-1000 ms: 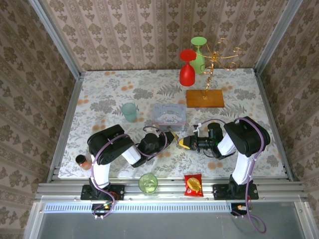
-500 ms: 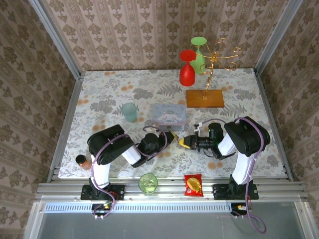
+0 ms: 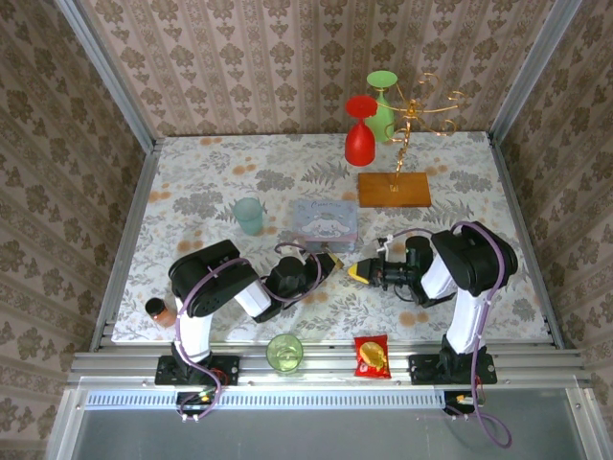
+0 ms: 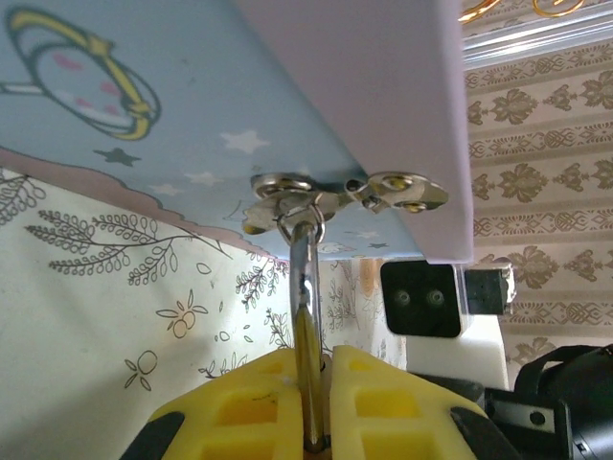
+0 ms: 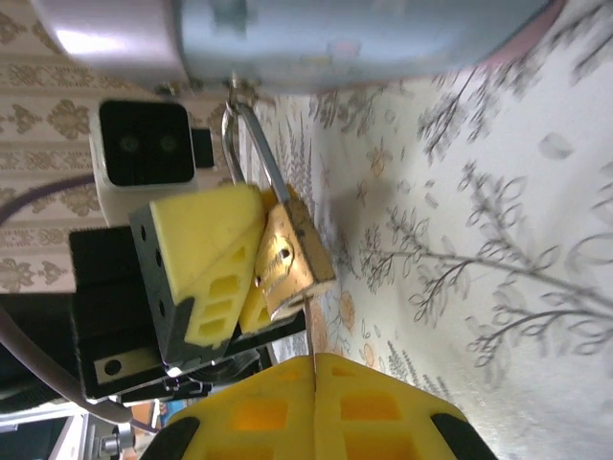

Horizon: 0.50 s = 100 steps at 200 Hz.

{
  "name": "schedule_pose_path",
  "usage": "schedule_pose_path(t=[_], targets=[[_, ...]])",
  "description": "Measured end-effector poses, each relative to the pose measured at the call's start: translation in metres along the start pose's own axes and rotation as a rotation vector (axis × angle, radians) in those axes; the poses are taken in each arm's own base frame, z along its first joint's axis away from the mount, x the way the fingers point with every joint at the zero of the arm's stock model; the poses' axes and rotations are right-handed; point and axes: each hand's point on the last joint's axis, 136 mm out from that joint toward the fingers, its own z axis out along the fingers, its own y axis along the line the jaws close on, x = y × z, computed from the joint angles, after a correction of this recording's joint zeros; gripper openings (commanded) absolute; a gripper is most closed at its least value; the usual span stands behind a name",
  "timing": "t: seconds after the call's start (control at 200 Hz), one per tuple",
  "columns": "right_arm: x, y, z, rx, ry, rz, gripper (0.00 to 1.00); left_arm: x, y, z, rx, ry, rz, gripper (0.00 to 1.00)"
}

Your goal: Unlock a padlock with a key

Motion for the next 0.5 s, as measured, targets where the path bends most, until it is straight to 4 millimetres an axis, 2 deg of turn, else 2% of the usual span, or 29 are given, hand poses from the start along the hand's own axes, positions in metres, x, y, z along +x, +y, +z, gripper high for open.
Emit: schedule_pose_path(t=[0.185, 0.355, 0.5], targets=[[-0.009, -0.005, -0.006, 0.004, -0.035, 0.025, 0.0, 0.01, -0.005, -0.001, 0.011, 0.026, -0.003, 0.0], [-0.001, -0.006, -0.001, 0.005, -0.014, 0.03, 0.0, 0.011, -0.005, -0.001, 0.01, 0.03, -0.005, 0.0], [0.006, -0.007, -0.005, 0.015, -0.023, 0.032, 0.0, 0.005, -0.002, -0.002, 0.0, 0.001, 0.011, 0.0]])
